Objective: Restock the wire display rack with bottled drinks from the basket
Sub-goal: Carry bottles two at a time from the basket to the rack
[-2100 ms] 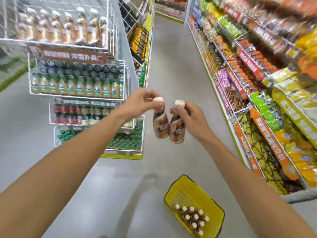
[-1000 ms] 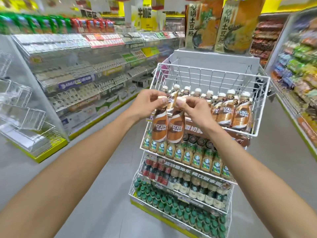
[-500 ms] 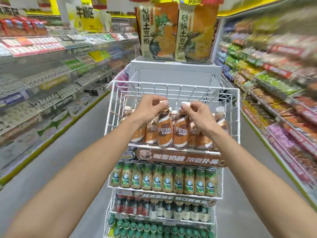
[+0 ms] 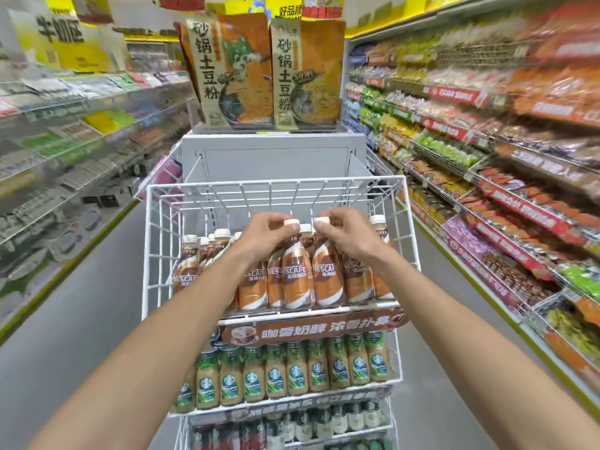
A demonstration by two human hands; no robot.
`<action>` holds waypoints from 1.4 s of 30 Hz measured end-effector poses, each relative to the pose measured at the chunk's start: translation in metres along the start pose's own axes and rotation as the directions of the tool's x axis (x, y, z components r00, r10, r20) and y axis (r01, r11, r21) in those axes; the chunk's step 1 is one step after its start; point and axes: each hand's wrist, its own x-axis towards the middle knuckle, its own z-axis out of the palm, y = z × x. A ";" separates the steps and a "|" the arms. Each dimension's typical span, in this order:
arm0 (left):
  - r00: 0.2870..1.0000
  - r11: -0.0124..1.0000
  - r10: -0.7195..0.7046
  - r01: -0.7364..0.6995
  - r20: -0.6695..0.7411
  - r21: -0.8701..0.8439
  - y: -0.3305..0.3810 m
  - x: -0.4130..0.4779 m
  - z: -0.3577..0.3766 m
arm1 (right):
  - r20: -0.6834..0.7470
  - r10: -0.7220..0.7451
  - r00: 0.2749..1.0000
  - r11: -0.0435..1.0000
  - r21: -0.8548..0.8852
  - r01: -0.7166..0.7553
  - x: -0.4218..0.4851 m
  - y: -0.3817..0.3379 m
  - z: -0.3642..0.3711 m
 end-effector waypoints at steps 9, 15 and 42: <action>0.998 0.987 -0.037 0.045 -0.055 0.152 0.002 0.016 -0.001 | 0.064 0.046 0.997 0.994 -0.099 -0.040 0.015 0.000 -0.004; 0.993 0.948 0.001 0.038 -0.121 0.316 0.006 0.021 0.002 | 0.044 0.026 0.999 0.981 -0.193 -0.017 0.016 -0.001 -0.005; 0.598 0.204 0.260 -0.801 0.758 0.562 0.078 -0.031 0.195 | -0.170 0.375 0.911 0.587 -0.718 -0.375 -0.210 0.074 -0.155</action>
